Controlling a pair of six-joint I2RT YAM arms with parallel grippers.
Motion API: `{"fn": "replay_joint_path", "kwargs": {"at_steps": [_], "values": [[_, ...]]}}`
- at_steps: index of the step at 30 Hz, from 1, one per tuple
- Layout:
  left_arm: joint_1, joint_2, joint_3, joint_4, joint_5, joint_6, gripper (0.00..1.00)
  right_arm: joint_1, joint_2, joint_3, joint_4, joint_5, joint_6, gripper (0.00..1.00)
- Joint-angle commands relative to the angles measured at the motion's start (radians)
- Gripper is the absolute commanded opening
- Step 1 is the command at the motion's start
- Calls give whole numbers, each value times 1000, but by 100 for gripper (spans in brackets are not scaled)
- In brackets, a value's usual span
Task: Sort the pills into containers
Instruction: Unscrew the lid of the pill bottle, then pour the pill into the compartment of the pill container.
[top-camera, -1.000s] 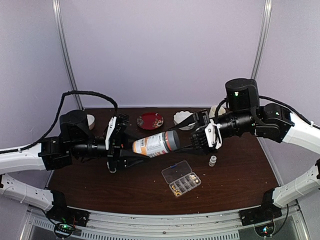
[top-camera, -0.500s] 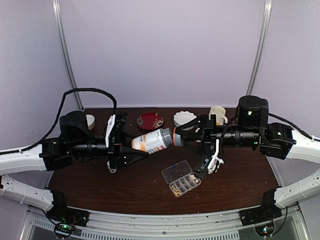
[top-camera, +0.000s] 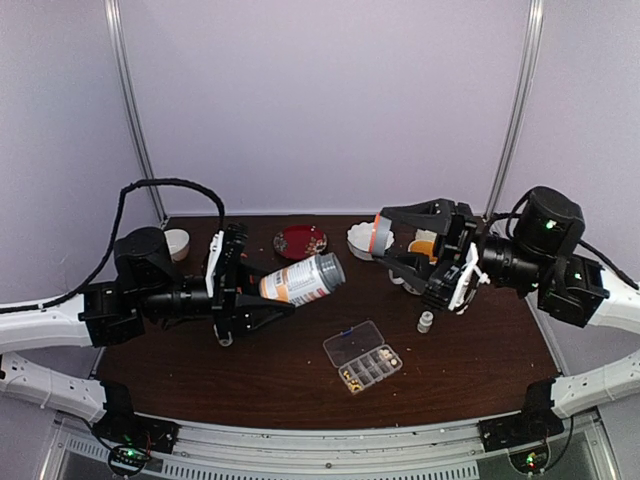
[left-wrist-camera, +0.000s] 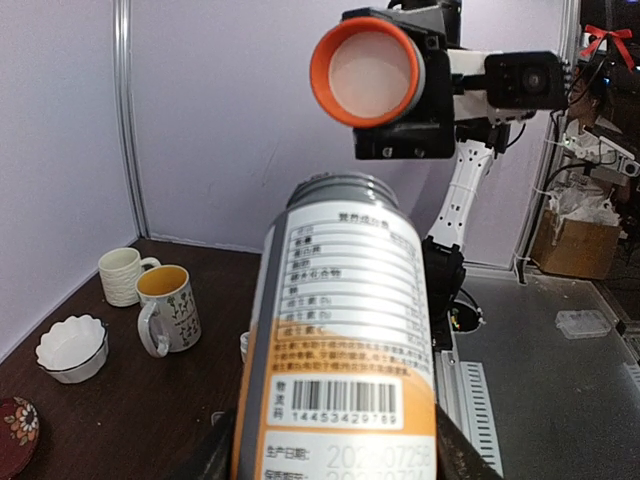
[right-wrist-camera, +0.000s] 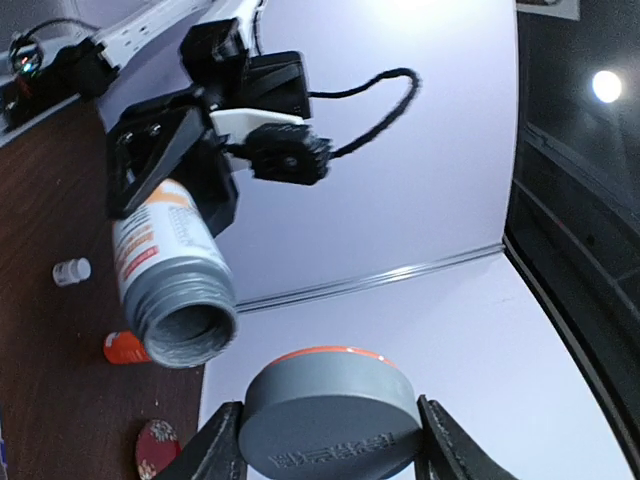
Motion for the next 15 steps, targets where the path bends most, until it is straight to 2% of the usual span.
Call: {"fn": "replay_joint_path", "kwargs": {"at_steps": [1, 3, 6, 9, 11, 15], "values": [[-2, -6, -23, 45, -55, 20, 14, -1, -96, -128, 263, 92, 559, 0], [-1, 8, -32, 42, -73, 21, 9, 0, -142, -167, 300, 176, 770, 0], [-3, 47, -44, 58, -81, 22, 3, 0, -182, -130, 154, 357, 1052, 0], [-7, 89, -97, 167, -68, 28, 1, -1, -194, -96, -38, 429, 1174, 0], [-13, 119, -135, 242, -82, 35, 1, 0, -205, -112, -106, 432, 1235, 0], [-34, 199, -152, 281, -132, 62, 0, -1, -226, -185, -142, 415, 1369, 0]]}}
